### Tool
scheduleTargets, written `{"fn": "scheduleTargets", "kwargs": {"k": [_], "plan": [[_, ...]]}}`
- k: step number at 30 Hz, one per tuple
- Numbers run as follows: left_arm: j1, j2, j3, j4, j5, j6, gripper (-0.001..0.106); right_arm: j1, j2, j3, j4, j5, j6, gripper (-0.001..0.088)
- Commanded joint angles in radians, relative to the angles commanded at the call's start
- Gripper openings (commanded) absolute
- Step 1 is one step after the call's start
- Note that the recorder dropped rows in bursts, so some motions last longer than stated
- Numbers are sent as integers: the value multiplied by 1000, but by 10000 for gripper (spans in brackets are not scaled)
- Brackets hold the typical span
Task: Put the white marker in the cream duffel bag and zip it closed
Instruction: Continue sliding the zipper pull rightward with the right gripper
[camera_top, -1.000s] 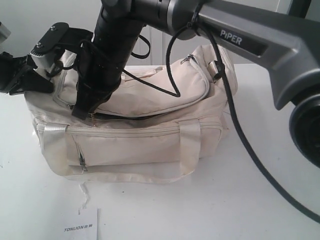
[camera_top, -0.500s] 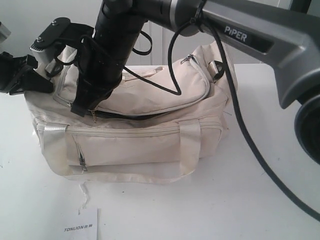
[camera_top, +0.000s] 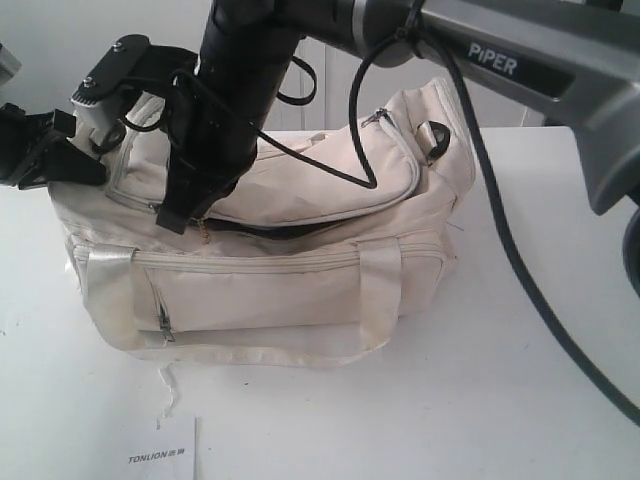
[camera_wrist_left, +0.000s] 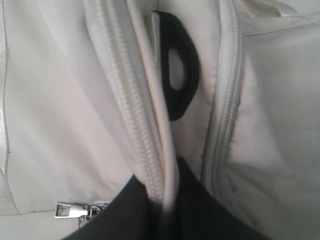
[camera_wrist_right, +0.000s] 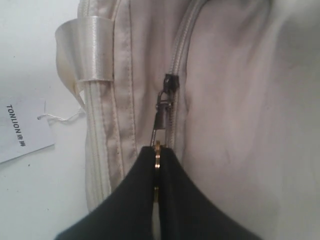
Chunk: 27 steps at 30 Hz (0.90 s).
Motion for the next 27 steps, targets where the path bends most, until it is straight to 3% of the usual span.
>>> {"fn": "scheduleTargets", "kwargs": {"k": [10, 12, 17, 19, 24, 27], "plan": [[0, 0, 0, 0, -4, -7, 23, 0, -6, 37, 0, 0, -20, 0], [0, -2, 0, 0, -4, -9, 102, 0, -6, 37, 0, 0, -20, 0], [22, -31, 0, 0, 9, -9, 547, 0, -6, 37, 2, 0, -20, 0], [44, -53, 0, 7, 29, -13, 654, 0, -6, 37, 2, 0, -20, 0], [101, -121, 0, 105, 70, -103, 671, 0, -6, 37, 4, -7, -7, 0], [106, -158, 22, 171, 89, -155, 671, 0, -6, 37, 4, -35, 0, 0]]}}
